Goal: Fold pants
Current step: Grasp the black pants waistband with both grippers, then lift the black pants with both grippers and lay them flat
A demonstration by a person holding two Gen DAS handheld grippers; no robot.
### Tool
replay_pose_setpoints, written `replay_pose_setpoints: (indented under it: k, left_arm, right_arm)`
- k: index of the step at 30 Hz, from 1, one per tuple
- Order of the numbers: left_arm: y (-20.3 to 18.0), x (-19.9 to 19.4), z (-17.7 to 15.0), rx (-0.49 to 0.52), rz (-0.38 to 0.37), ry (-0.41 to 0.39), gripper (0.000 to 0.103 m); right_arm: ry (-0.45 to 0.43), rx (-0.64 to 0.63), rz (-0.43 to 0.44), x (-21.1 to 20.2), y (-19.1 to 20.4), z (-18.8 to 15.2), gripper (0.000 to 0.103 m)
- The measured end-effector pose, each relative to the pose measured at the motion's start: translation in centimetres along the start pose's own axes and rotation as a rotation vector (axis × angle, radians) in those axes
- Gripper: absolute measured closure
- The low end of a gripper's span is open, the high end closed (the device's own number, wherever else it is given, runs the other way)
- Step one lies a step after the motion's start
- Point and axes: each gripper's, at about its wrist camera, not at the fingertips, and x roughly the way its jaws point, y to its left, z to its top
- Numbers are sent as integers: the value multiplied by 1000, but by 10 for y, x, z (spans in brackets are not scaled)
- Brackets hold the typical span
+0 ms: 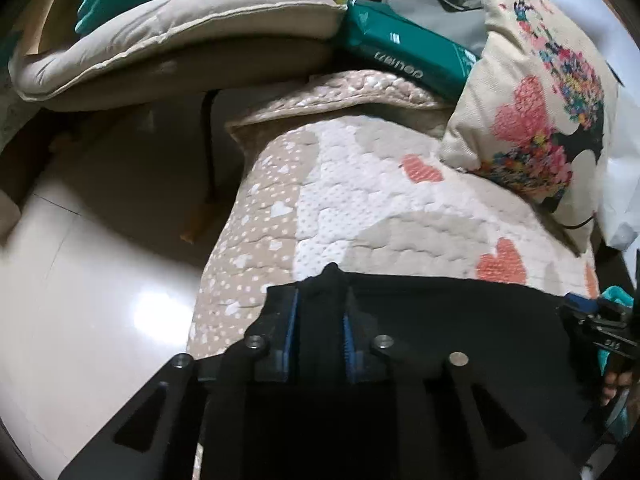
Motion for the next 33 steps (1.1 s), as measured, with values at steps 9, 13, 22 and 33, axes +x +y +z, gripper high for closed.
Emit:
replay_pose_setpoints:
  k: [9,13,22,33]
  left_arm:
    - [-6,-21,-1,11,0,-33,89]
    - [-15,-47,-5,47,10,-77,90]
    - [-23,-134,-42,62,15,-198,90]
    - [-21,-207,-147,115,116,-229,90]
  right_arm:
    - [-30,29,28,-23,12,-5,90]
    - [-70,46,11,-46,19,-13,91]
    - [-138,79,0,-122,48,-59,91]
    - [-76,64,31,-158,95,-164,91]
